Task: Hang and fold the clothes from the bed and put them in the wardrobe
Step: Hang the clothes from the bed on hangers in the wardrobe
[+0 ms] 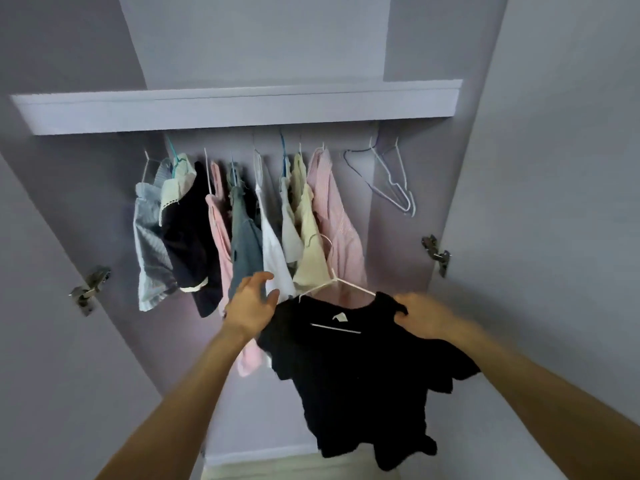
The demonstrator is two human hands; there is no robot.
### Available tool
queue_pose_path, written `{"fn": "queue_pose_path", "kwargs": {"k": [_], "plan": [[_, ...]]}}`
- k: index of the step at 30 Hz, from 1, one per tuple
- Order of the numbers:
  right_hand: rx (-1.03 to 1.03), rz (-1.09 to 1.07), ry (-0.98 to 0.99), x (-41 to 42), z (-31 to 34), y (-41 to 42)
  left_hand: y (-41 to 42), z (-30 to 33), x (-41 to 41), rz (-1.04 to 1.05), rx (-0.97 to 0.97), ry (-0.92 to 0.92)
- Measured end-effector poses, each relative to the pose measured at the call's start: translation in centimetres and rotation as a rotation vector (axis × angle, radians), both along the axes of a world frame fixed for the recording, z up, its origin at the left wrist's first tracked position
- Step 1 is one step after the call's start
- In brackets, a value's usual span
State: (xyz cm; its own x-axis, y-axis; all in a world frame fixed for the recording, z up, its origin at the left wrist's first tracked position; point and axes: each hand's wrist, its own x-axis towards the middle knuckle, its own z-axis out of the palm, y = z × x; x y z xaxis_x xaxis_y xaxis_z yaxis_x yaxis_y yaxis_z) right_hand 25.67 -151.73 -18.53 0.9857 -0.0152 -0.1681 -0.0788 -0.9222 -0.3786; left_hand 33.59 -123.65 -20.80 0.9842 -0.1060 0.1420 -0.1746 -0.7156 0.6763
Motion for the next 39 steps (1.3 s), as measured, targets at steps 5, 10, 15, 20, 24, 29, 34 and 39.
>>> {"fn": "queue_pose_path", "kwargs": {"k": [5,10,15,20,24,29,34,39], "plan": [[0.058,-0.343,0.118,-2.4,0.3,-3.7,-4.2,-0.4,0.3,-0.128,-0.005,0.062],[0.181,-0.551,-0.001,-2.3,0.9,-4.2,-6.9,-0.5,1.1,-0.242,0.006,0.060],[0.116,-0.613,-0.140,0.6,2.4,-3.1,-8.6,0.3,2.5,-0.297,0.030,-0.009],[0.097,-0.578,-0.236,4.8,3.4,-1.9,-9.8,2.0,5.2,-0.323,0.091,-0.128],[0.177,-0.558,-0.287,10.0,4.8,-1.7,-11.5,2.8,9.0,-0.335,0.169,-0.211],[0.214,-0.482,-0.367,17.5,5.2,-2.6,-15.2,2.6,15.3,-0.337,0.458,-0.339],[0.197,-0.478,-0.471,22.3,4.1,-3.8,-18.0,2.4,20.3,-0.385,0.933,-0.459],[0.189,-0.459,-0.563,27.2,4.3,-4.0,-16.3,1.5,23.1,-0.458,0.887,-0.789]]}}
